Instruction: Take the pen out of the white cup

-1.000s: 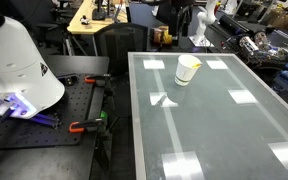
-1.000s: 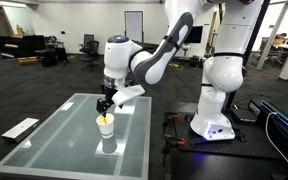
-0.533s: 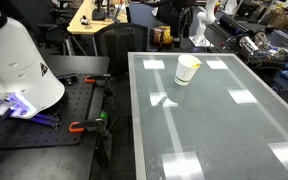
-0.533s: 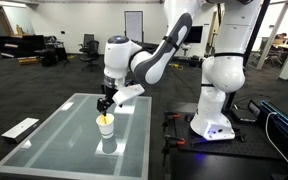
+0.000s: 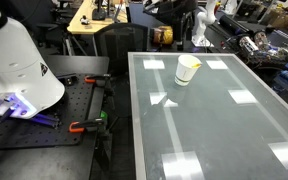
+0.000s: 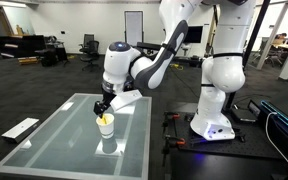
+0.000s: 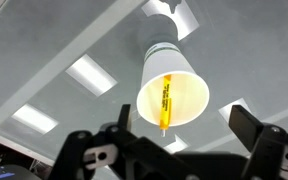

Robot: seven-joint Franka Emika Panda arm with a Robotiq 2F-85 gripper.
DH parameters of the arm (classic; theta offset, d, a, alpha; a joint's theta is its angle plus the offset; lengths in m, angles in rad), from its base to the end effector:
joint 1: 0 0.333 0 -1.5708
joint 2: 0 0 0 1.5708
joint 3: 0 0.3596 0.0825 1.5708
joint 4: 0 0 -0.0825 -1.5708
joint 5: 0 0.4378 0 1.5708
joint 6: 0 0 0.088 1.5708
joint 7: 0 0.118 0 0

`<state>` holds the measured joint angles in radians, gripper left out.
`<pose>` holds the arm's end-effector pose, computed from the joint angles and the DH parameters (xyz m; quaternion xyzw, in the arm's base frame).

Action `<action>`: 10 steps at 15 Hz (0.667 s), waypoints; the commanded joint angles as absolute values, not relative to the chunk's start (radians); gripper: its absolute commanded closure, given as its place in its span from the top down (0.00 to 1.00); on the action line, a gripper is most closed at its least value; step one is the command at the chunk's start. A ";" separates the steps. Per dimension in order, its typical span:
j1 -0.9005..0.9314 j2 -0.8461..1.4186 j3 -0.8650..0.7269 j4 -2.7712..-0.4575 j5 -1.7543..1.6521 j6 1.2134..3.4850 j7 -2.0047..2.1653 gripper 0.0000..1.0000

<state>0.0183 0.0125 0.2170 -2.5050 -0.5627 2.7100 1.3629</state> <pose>0.4969 0.1360 0.2829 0.9365 -0.3085 0.1640 0.0301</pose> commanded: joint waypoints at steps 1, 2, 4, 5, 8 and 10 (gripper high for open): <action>0.016 0.053 0.210 -2.469 -0.655 2.728 1.467 0.93; 0.017 0.059 0.209 -2.464 -0.673 2.726 1.486 0.88; 0.017 0.069 0.207 -2.453 -0.701 2.726 1.512 0.71; 0.017 0.074 0.206 -2.449 -0.710 2.725 1.520 0.65; 0.014 0.089 0.203 -2.440 -0.719 2.734 1.521 0.62; 0.009 0.101 0.200 -2.436 -0.706 2.744 1.506 0.61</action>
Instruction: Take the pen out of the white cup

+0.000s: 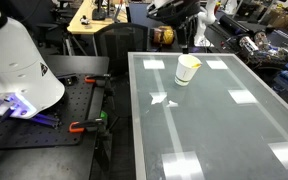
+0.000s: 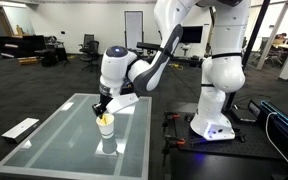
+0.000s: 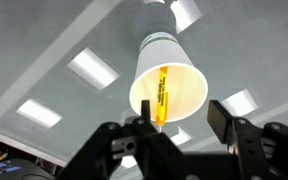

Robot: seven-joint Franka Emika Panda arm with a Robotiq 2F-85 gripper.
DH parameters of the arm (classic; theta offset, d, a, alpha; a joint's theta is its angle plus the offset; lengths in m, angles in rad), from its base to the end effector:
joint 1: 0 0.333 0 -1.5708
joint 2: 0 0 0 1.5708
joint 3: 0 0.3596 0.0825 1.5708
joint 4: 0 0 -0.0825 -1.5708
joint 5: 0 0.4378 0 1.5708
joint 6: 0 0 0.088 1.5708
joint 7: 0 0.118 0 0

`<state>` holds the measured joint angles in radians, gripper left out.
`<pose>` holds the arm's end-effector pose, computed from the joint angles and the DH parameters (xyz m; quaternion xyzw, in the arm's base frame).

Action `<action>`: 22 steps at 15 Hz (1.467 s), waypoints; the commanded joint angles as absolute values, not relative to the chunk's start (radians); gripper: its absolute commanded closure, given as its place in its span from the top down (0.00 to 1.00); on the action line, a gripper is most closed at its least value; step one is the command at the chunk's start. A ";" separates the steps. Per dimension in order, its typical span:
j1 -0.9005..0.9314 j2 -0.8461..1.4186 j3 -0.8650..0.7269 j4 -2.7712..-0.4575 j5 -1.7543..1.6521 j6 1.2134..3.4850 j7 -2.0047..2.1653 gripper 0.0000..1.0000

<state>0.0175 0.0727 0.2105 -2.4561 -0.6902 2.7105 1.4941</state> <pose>0.5117 0.1394 0.2719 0.9295 -0.3196 0.1803 0.0385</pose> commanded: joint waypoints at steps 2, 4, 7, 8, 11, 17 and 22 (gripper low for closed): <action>0.004 0.114 0.197 -2.431 -0.701 2.750 1.499 0.56; -0.003 0.128 0.197 -2.427 -0.697 2.758 1.494 0.48; -0.009 0.146 0.197 -2.421 -0.695 2.766 1.492 0.43; -0.011 0.151 0.198 -2.419 -0.695 2.767 1.492 0.45; -0.012 0.167 0.197 -2.408 -0.692 2.765 1.490 0.45; -0.016 0.200 0.196 -2.386 -0.689 2.760 1.486 0.45; -0.019 0.227 0.191 -2.362 -0.694 2.758 1.484 0.44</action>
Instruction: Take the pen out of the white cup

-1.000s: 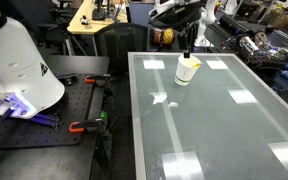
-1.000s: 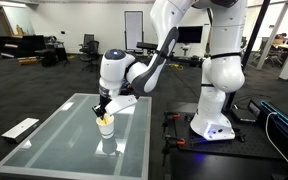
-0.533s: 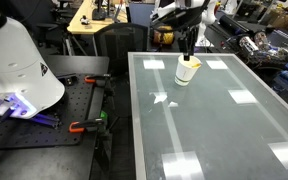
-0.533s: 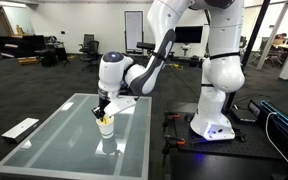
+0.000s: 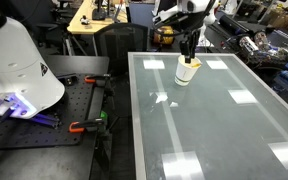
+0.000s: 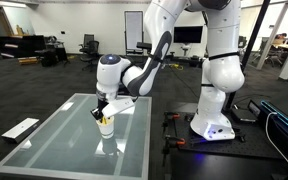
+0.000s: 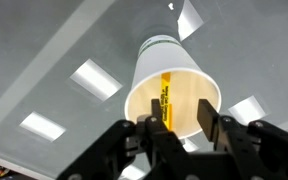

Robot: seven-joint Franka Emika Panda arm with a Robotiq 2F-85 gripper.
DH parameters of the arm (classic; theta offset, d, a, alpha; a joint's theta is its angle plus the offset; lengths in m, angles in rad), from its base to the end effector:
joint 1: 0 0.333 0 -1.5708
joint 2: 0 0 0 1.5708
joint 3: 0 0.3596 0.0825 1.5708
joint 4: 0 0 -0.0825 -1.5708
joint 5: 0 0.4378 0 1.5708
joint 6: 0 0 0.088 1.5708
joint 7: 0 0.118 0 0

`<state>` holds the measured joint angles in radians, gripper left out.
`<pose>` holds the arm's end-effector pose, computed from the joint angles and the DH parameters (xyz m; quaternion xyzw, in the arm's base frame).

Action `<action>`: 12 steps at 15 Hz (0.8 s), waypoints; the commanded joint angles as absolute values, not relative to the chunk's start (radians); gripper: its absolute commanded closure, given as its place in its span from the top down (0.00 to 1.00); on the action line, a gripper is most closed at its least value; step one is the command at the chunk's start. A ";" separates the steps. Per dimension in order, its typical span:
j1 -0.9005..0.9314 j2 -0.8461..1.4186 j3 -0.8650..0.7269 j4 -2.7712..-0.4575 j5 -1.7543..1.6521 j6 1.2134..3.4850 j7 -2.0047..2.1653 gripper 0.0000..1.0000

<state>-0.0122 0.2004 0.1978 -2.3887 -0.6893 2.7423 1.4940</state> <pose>0.5371 0.1254 0.2353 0.9279 -0.3376 0.1551 0.0324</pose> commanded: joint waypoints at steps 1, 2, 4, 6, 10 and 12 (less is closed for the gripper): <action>-0.019 0.231 0.188 -2.356 -0.701 2.755 1.488 0.44; -0.020 0.236 0.188 -2.352 -0.700 2.754 1.487 0.43; -0.021 0.248 0.185 -2.340 -0.702 2.751 1.486 0.43; -0.019 0.259 0.181 -2.330 -0.708 2.750 1.485 0.43; -0.011 0.275 0.173 -2.315 -0.735 2.747 1.494 0.43; -0.008 0.277 0.171 -2.314 -0.758 2.743 1.502 0.43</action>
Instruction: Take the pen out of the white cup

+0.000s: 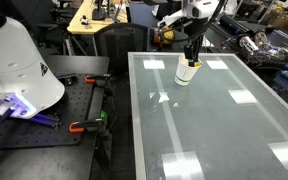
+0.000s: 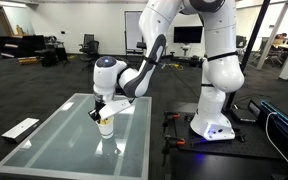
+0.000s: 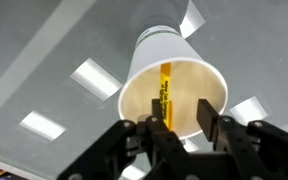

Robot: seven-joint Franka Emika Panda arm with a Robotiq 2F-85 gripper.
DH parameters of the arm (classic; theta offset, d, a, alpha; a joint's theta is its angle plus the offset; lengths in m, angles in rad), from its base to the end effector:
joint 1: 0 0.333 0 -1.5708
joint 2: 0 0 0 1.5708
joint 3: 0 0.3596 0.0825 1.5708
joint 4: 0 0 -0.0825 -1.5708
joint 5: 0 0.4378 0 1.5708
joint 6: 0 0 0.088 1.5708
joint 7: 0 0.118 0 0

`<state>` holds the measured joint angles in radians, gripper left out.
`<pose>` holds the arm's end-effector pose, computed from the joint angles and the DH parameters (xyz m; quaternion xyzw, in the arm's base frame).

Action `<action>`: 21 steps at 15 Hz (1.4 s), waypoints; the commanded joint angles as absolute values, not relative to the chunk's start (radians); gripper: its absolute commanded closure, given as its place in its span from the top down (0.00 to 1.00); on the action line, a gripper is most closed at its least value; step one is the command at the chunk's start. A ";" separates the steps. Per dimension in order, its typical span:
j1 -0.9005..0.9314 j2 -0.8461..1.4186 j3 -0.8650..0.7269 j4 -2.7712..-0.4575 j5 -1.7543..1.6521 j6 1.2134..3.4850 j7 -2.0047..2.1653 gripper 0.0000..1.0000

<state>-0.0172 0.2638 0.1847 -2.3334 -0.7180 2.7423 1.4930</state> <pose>0.5560 0.1193 0.2220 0.9290 -0.3345 0.1539 0.0365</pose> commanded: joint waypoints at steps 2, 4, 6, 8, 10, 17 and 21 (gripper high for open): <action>-0.004 0.280 0.168 -2.312 -0.785 2.741 1.513 0.44; -0.003 0.281 0.167 -2.312 -0.806 2.739 1.519 0.43; -0.002 0.282 0.165 -2.313 -0.826 2.739 1.526 0.43; -0.002 0.284 0.165 -2.312 -0.843 2.739 1.530 0.42; -0.001 0.287 0.165 -2.312 -0.858 2.737 1.536 0.42; -0.002 0.304 0.164 -2.312 -0.877 2.737 1.543 0.40; 0.002 0.307 0.158 -2.311 -0.891 2.734 1.553 0.09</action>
